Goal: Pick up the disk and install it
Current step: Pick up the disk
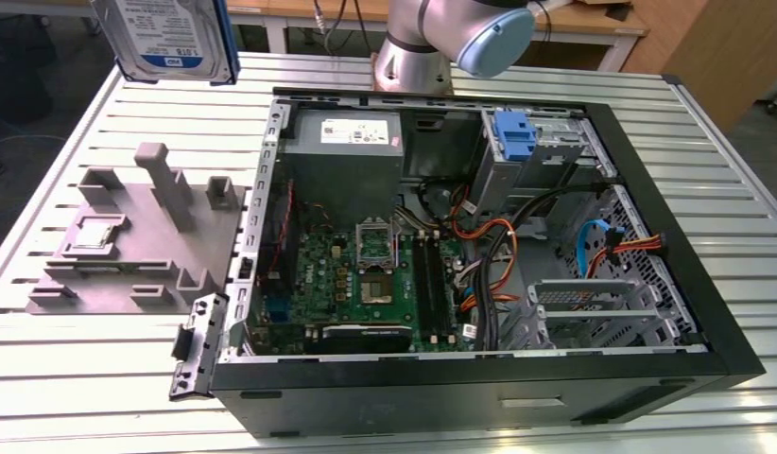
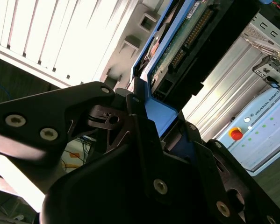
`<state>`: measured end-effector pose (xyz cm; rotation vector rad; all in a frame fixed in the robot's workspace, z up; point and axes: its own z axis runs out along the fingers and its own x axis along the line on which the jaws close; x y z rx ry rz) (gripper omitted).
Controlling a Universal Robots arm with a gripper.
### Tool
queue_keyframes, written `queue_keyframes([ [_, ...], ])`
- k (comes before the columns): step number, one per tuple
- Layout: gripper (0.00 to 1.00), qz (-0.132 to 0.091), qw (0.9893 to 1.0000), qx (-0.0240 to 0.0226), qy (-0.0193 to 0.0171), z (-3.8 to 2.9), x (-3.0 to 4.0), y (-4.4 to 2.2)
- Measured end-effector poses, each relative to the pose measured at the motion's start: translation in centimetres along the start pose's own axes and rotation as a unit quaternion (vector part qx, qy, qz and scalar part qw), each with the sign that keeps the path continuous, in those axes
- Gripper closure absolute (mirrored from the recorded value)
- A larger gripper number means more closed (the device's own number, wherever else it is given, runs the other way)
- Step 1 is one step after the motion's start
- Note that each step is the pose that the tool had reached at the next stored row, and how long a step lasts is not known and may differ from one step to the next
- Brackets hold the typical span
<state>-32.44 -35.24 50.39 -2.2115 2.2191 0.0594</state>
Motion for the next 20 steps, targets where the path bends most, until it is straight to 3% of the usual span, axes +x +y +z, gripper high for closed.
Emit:
queue_keyframes([
  [14,0.63,0.0,1.0,0.0,0.0,-0.01,0.12,-0.27],
  [20,0.63,0.0,1.0,0.0,0.0,-0.04,0.96,-0.28],
])
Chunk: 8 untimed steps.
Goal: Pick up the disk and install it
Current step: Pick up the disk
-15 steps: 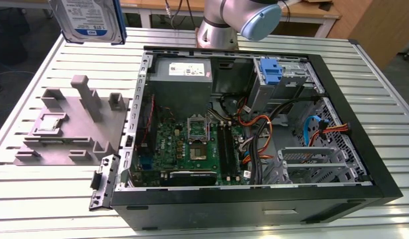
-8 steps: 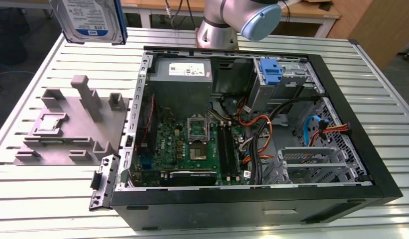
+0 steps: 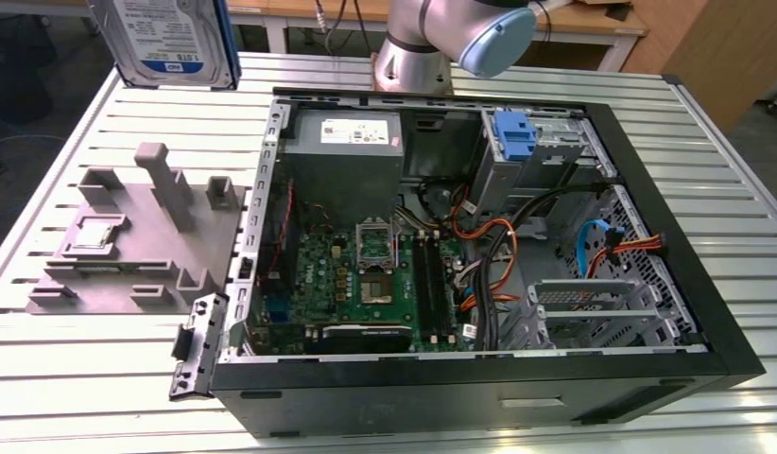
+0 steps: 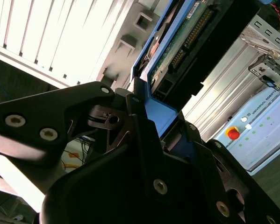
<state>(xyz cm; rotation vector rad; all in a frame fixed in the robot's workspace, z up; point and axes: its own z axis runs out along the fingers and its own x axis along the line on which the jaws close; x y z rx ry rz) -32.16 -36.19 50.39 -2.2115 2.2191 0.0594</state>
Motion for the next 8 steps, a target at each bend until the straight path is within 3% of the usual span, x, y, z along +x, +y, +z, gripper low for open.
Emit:
queue_keyframes([
  [8,0.63,0.0,1.0,0.0,0.0,-0.06,2.11,-0.01],
])
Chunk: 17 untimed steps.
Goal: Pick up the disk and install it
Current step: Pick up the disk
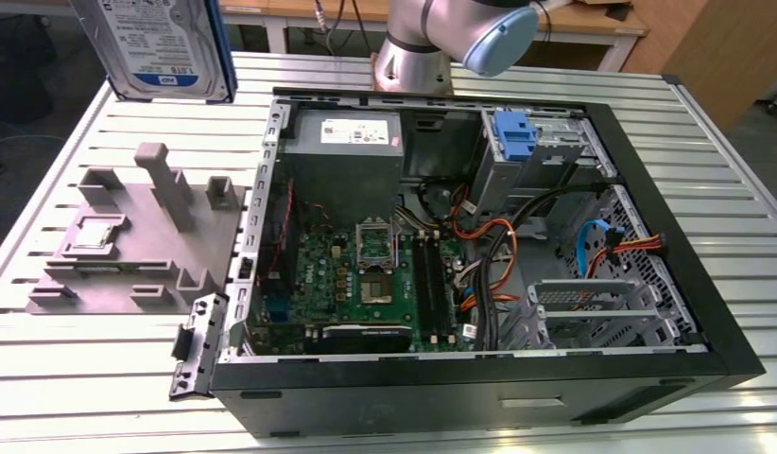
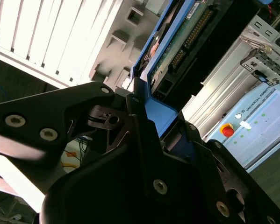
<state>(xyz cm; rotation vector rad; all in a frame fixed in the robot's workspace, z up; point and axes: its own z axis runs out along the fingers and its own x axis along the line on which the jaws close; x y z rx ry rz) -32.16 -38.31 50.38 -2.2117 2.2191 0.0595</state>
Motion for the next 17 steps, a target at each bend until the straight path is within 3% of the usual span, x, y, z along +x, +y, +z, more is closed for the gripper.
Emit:
queue_keyframes([
  [4,0.63,0.0,1.0,0.0,0.0,-0.01,0.23,-0.28],
  [11,0.63,0.0,1.0,-0.0001,0.0,-0.04,0.24,-1.65],
  [17,0.63,0.0,1.0,-0.0001,0.0,-0.04,0.24,-1.85],
])
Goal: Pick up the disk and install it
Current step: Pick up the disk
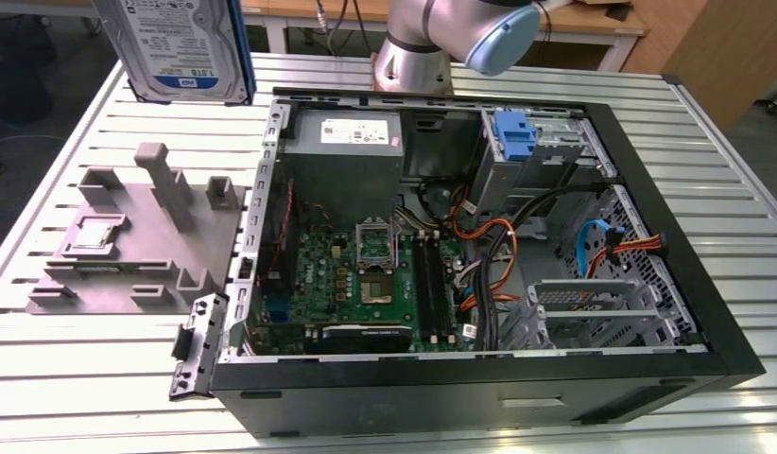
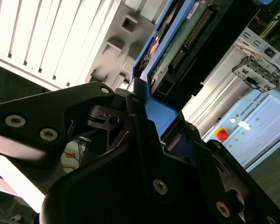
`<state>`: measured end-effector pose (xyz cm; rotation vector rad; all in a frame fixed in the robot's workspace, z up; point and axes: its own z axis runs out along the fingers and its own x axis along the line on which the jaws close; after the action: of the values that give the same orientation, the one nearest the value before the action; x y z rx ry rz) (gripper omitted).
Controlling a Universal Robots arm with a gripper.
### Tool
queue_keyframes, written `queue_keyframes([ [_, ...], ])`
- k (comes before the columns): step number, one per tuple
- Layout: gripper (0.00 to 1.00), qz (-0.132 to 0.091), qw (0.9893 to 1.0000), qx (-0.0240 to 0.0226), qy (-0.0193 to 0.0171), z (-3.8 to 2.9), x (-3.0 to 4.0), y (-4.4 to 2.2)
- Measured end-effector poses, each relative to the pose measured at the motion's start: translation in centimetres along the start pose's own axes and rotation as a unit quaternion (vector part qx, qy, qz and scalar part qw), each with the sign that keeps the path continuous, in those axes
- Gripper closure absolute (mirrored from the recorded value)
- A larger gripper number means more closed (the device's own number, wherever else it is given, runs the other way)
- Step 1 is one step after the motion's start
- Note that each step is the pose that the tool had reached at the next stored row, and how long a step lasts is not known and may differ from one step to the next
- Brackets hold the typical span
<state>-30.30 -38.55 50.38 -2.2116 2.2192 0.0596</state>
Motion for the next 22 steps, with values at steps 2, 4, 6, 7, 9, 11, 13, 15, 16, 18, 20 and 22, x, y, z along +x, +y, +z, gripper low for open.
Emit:
queue_keyframes([
  [2,0.63,0.0,1.0,0.0,0.0,0.0,0.0,-0.01],
  [4,0.63,0.0,1.0,0.0,0.0,0.0,0.0,-0.08],
  [6,0.63,0.0,1.0,0.0,0.0,-0.01,0.0,-0.19],
  [7,0.63,0.0,1.0,0.0,0.0,0.0,0.0,-0.25],
  [9,0.63,0.0,1.0,0.0,0.0,-0.01,0.0,-0.38],
  [11,0.63,0.0,1.0,0.0,0.0,-0.01,0.0,-0.51],
  [13,0.63,0.0,1.0,0.0,0.0,-0.01,0.0,-0.66],
  [15,0.63,0.0,1.0,0.0,0.0,-0.01,0.0,-0.82],
  [16,0.63,0.0,1.0,0.0,0.0,-0.02,0.0,-0.89],
  [18,0.63,0.0,1.0,0.0,0.0,-0.02,0.0,-1.04],
  [20,0.63,0.0,1.0,0.0,0.0,-0.02,0.0,-1.19],
  [22,0.63,0.0,1.0,0.0,0.0,-0.03,0.0,-1.33],
])
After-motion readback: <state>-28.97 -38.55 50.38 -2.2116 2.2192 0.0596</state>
